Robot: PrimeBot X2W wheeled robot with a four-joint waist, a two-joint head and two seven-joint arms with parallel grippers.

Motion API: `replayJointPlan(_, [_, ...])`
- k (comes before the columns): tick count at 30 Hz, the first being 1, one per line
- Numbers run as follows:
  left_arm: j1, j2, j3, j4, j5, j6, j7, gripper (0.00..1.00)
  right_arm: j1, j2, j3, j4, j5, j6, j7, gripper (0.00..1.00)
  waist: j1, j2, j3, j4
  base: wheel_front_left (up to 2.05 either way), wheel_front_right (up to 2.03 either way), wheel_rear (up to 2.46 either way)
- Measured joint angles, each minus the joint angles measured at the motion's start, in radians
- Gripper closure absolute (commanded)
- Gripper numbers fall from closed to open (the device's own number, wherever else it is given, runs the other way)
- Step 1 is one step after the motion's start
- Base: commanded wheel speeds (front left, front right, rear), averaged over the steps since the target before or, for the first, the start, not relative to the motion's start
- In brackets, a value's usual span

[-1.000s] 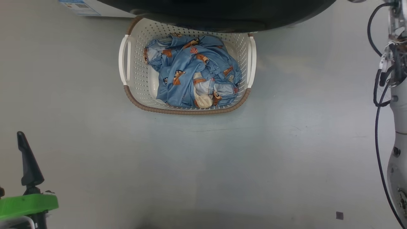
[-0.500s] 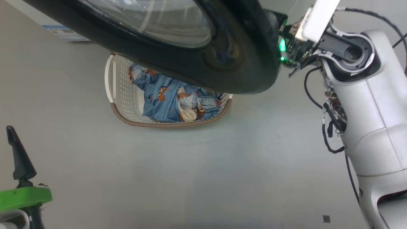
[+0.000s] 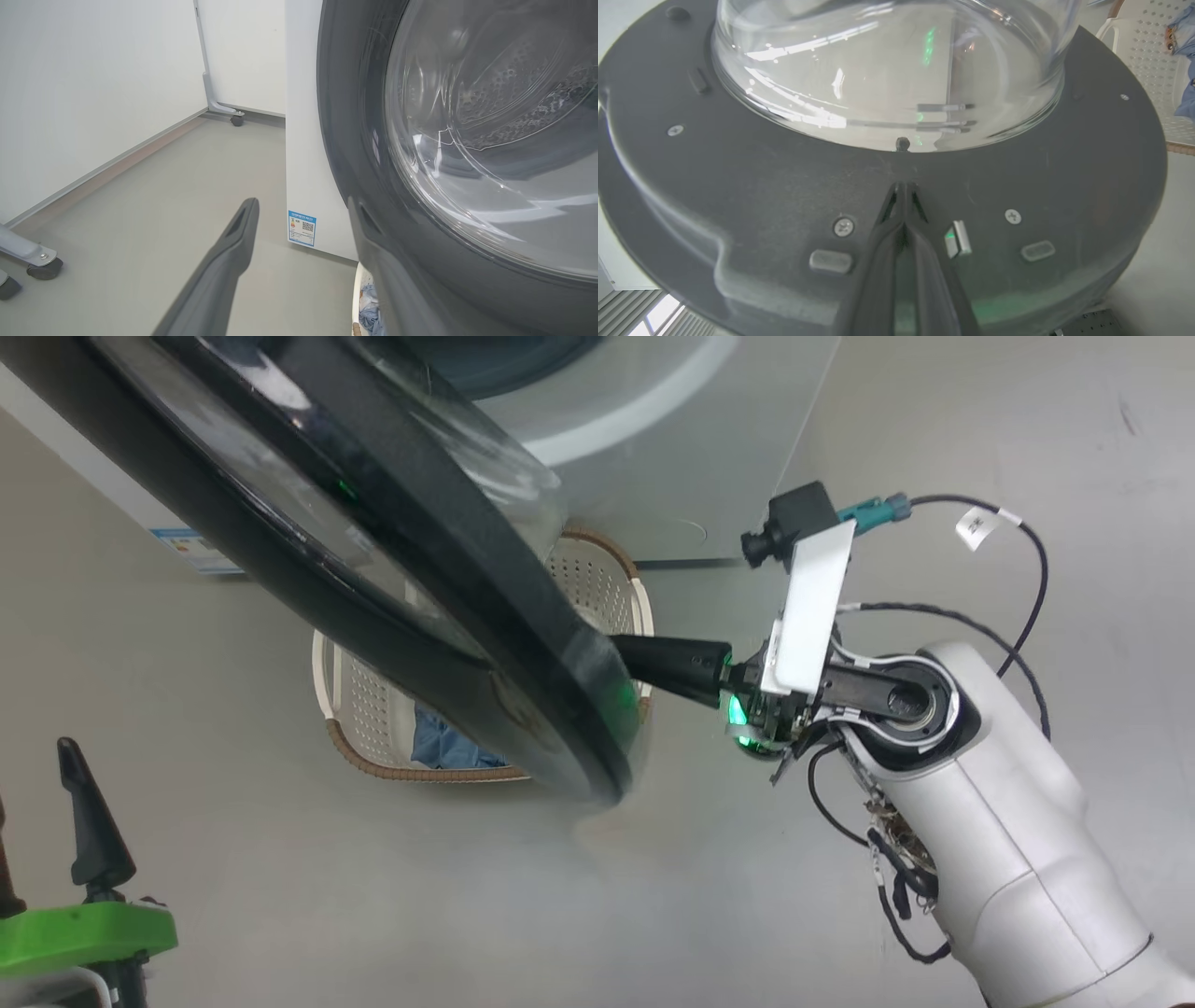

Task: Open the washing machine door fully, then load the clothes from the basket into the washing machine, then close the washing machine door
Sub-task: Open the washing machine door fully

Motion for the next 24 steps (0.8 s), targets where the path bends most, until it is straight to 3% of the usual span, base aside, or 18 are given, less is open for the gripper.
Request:
replayJointPlan(8, [0.025, 0.000, -0.050, 0.024, 0.000, 0.000, 0.000, 0.00, 0.108, 0.004, 0.055, -0.032, 0.053, 0.000, -0.028, 1.00, 0.0000, 0.0000, -0.098, 0.019, 0.00, 0.00, 0.00])
replayJointPlan(24, [0.051, 0.001, -0.133, 0.028, -0.001, 0.002, 0.000, 0.00, 0.174, 0.001, 0.187, -0.075, 0.143, 0.000, -0.131, 1.00, -0.0001, 0.0000, -0.180, 0.153, 0.00, 0.00, 0.00])
